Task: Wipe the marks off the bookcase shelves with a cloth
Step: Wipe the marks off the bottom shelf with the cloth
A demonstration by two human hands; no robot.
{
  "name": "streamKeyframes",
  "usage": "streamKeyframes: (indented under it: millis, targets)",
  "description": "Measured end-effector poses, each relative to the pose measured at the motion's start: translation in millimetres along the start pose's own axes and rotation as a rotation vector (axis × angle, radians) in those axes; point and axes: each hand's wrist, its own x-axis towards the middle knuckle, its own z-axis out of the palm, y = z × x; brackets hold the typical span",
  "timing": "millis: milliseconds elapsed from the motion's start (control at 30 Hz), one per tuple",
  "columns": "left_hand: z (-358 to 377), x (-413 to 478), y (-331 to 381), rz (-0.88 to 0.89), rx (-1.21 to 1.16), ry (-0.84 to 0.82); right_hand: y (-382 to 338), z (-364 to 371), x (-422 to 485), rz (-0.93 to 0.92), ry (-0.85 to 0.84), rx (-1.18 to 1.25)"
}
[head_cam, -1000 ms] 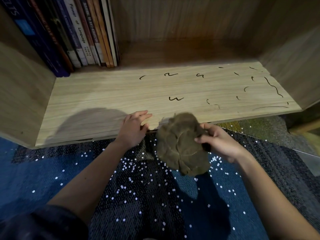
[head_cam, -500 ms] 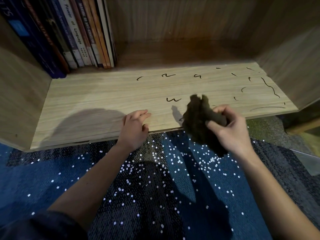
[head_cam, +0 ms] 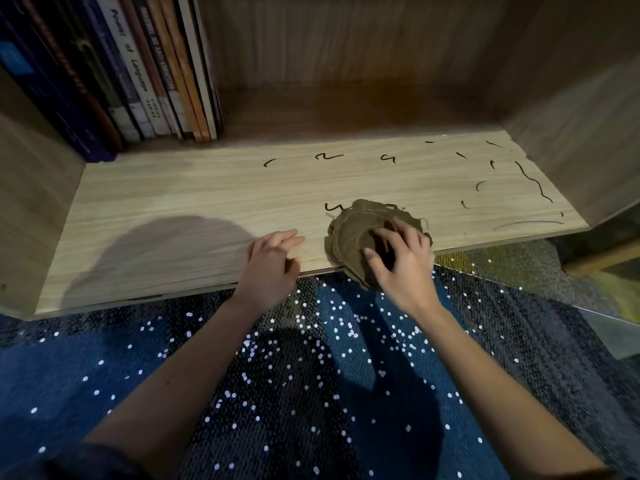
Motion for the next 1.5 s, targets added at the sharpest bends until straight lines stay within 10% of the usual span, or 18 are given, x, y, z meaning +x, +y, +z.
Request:
streamKeyframes:
  millis: [833, 1000, 1133, 1333, 1500]
  targets:
    - [-1.3, 0.7, 0.7, -0.034, -0.02, -0.024, -23.7, 6.9, -20.5, -0.277, -0.202, -0.356]
    - [-1.9, 0.4, -1.2, -0.03, -0.034, -0.059, -4.6, -9.7, 16.0, -0.01, -0.13, -0.424]
    - [-4.0, 1.3, -1.9, -0.012, -0.043, -0.068, -33.2, 13.9, -26.2, -0.281, -0.222, -0.311]
    - [-13.4, -5.7, -9.1, -0.028, -0.043, 0.052, -3.7, 9.4, 13.2, 0.009, -0.077, -0.365]
    - [-15.8, -4.2, -15.4, -0.029, -0.049, 0.077, -69.9, 39.3, -36.2, -0.302, -0.261, -0.15]
